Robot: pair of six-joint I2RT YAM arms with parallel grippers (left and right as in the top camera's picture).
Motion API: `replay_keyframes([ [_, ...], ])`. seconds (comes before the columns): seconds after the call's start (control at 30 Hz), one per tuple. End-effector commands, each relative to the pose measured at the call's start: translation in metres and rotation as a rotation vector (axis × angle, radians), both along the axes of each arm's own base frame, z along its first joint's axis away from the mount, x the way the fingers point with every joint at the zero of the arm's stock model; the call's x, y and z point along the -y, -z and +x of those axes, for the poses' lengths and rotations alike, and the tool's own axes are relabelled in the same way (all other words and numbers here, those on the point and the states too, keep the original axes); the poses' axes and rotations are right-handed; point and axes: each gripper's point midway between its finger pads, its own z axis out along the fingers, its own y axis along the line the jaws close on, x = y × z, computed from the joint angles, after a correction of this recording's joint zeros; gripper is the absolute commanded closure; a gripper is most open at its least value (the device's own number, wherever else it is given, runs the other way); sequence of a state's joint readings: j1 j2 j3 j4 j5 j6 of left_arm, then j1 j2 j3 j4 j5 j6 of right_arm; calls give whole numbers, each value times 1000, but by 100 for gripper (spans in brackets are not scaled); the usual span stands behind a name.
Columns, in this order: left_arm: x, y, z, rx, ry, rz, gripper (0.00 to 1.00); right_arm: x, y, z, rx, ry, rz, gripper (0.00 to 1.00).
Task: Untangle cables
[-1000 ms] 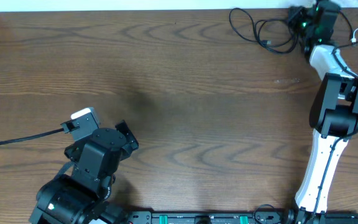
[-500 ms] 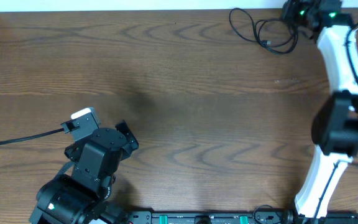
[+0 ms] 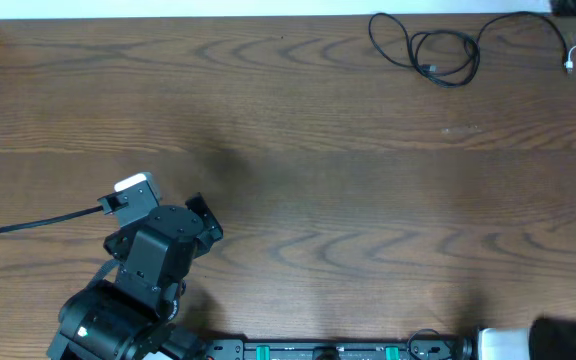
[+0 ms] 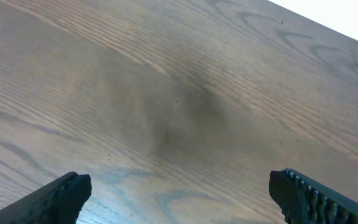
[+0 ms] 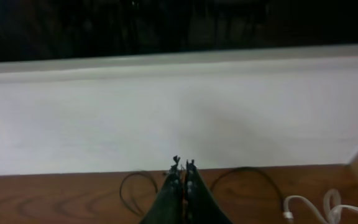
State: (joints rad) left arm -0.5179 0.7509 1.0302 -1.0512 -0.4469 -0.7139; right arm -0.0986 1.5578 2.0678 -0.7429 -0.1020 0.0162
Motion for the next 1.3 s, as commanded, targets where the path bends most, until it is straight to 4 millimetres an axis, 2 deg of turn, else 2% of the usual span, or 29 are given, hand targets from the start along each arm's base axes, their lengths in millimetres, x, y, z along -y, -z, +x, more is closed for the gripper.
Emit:
replay_keyframes([
  [0.0,-3,0,0,1,-13,3,2,-4,-43,-53,99,9,-29,99],
  [0.07,-3,0,0,1,-13,3,2,-11,-52,-81,130,-14,-28,99],
  [0.13,-3,0,0,1,-13,3,2,-20,-50,-104,143,-43,-25,99],
  [0.17,-3,0,0,1,-13,3,2,-26,-44,-119,153,-70,-23,99],
  [0.33,-3,0,0,1,-13,3,2,-50,-11,-161,224,-189,-16,91],
  [0.57,-3,0,0,1,-13,3,2,-58,48,-204,209,-221,-28,80],
  [0.63,-3,0,0,1,-13,3,2,-62,57,-219,192,-235,-62,82],
  [0.73,-3,0,0,1,-13,3,2,-68,40,-245,278,-261,-73,80],
  [0.9,-3,0,0,1,-13,3,2,-63,9,-294,458,-206,-125,78],
  [1.0,-3,0,0,1,-13,3,2,-67,6,-320,507,-216,-118,80],
  [1.27,-3,0,0,1,-13,3,2,-66,-18,-377,674,-151,-163,75],
])
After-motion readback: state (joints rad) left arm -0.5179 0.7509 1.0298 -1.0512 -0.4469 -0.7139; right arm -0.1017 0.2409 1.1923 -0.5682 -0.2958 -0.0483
